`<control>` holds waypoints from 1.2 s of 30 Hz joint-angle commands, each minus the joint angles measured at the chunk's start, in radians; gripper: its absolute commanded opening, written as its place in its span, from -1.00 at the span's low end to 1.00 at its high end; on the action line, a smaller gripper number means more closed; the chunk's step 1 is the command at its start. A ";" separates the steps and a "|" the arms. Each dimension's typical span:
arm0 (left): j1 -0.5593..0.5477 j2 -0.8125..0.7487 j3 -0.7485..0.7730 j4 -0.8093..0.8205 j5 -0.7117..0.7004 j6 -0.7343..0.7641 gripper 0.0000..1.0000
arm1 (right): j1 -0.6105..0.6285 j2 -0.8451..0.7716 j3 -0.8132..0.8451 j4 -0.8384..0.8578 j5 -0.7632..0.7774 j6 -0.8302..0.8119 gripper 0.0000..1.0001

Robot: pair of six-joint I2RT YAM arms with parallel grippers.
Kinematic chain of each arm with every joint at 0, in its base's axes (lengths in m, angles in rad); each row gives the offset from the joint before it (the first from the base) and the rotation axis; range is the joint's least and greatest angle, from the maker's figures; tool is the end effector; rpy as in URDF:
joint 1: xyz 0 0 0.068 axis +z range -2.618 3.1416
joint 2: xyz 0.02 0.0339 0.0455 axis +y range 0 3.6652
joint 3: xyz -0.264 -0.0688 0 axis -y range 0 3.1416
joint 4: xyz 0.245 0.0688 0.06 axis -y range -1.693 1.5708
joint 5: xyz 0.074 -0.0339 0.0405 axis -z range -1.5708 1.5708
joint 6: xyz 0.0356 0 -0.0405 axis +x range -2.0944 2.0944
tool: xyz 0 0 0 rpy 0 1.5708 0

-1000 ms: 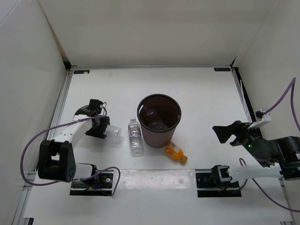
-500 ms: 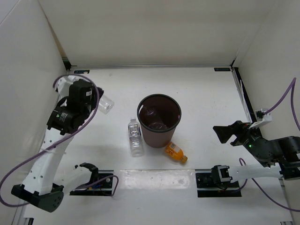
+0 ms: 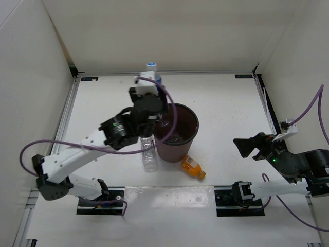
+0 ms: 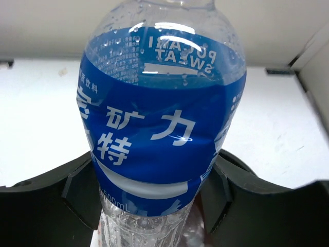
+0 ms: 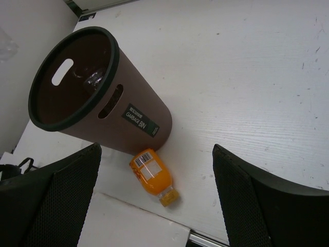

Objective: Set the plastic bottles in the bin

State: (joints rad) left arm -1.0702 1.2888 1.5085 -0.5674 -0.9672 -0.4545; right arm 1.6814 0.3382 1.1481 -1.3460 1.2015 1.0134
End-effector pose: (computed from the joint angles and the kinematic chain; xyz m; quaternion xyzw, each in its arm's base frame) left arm 0.1510 -0.2150 0.4469 -0.0348 0.7717 -0.0757 0.6305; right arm 0.0362 -0.0250 0.3755 0.0291 0.7690 0.2890 0.5695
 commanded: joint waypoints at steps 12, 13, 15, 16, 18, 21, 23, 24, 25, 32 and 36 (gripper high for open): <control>-0.168 0.168 -0.011 0.279 -0.177 0.309 0.36 | 0.020 -0.010 -0.007 -0.137 0.024 0.005 0.80; -0.174 0.167 -0.019 0.270 -0.183 0.271 0.36 | 0.023 -0.010 -0.004 -0.137 0.024 0.008 0.80; -0.177 0.165 -0.027 0.204 -0.185 0.197 0.39 | 0.021 -0.008 -0.008 -0.137 0.026 0.008 0.80; -0.177 0.162 -0.040 0.192 -0.185 0.180 0.43 | 0.021 -0.010 -0.007 -0.137 0.023 0.007 0.80; -0.175 0.167 -0.053 0.164 -0.182 0.148 0.56 | 0.024 -0.010 -0.007 -0.134 0.023 0.007 0.80; -0.177 0.178 -0.042 0.107 -0.186 0.111 0.63 | 0.026 -0.010 -0.007 -0.137 0.024 0.005 0.80; -0.177 0.188 -0.027 0.063 -0.191 0.099 0.65 | 0.026 -0.008 -0.007 -0.137 0.023 0.007 0.80; -0.177 0.191 -0.015 0.054 -0.191 0.085 0.69 | 0.027 -0.010 -0.005 -0.139 0.024 0.007 0.80; -0.177 0.196 -0.007 0.026 -0.191 0.082 0.69 | 0.024 -0.008 -0.007 -0.137 0.024 0.005 0.80; -0.177 0.201 0.030 -0.081 -0.225 -0.002 0.95 | 0.032 -0.011 -0.005 -0.137 0.024 0.007 0.80; -0.177 0.173 0.051 -0.184 -0.258 -0.065 1.00 | 0.032 -0.011 -0.005 -0.136 0.026 0.005 0.80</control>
State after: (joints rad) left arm -1.2404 1.5013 1.5150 -0.6495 -1.1740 -0.4484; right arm 1.7050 0.3382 1.1481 -1.3460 1.2011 1.0130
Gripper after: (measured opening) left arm 0.998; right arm 0.901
